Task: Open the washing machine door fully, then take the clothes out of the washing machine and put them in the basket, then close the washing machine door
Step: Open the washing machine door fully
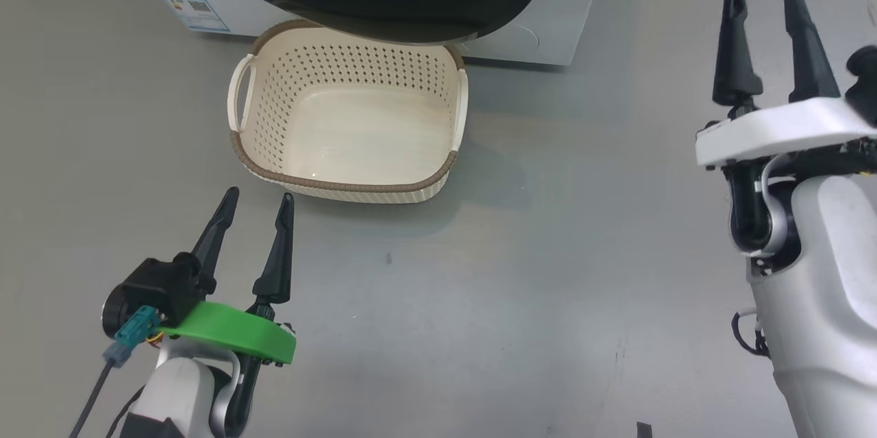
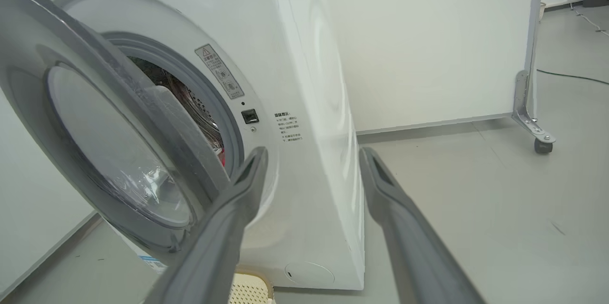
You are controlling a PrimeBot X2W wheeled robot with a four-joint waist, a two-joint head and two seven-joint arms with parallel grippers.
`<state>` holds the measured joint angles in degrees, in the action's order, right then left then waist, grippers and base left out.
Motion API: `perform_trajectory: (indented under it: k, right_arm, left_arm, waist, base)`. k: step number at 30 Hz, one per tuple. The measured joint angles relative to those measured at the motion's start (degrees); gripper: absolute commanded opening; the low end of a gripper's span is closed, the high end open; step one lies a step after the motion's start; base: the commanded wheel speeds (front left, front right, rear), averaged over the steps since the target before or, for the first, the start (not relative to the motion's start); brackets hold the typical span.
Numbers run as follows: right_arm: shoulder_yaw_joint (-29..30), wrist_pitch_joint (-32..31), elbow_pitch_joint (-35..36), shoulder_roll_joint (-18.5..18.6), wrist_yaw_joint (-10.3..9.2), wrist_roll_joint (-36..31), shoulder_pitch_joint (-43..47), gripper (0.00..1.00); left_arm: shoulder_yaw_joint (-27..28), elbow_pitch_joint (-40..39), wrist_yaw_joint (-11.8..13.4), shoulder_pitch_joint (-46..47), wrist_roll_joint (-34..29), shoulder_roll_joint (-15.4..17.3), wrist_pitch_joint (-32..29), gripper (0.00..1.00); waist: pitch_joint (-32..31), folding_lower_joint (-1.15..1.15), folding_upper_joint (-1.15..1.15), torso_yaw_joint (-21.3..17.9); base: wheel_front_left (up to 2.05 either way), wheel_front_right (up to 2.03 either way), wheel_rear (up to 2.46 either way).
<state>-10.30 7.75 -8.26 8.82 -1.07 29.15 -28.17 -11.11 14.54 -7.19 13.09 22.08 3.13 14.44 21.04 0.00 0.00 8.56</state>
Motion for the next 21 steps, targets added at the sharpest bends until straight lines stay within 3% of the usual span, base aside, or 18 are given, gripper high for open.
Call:
perform_trajectory:
  k: [10,11,12,13,21]
  right_arm:
    - [4.9,-5.2,-2.7,-0.6,-0.02,6.9,-10.8,1.0]
    - [5.2,-5.7,-3.0,-0.6,-0.02,7.3,-11.9,0.71]
    - [5.6,-6.2,-3.4,-0.7,-0.02,7.9,-13.0,0.29]
    - [6.1,-6.6,-3.5,-0.9,-0.02,8.8,-14.1,0.0]
    - [9.3,-10.7,-6.4,-1.9,-0.74,15.1,-22.1,0.0]
  left_arm:
    - [-0.9,0.0,0.0,2.1,1.2,0.0,0.0,1.0]
    - [-1.0,0.0,0.0,2.3,1.3,0.0,0.0,1.0]
    - [-1.1,0.0,0.0,2.6,1.5,0.0,0.0,1.0]
    - [-1.2,0.0,0.0,2.8,1.5,0.0,0.0,1.0]
    - [-1.9,0.1,0.0,4.3,2.2,0.0,0.0,1.0]
  waist:
    - [3.1,0.0,0.0,2.7]
    - [3.4,0.0,0.0,3.0]
    - [3.7,0.0,0.0,3.3]
    - [4.0,0.0,0.0,3.5]
    - [6.0,0.0,0.0,5.7]
  base:
    - [0.0,0.0,0.0]
    - [0.0,0.0,0.0]
    - [0.0,0.0,0.0]
    - [0.0,0.0,0.0]
    - [0.0,0.0,0.0]
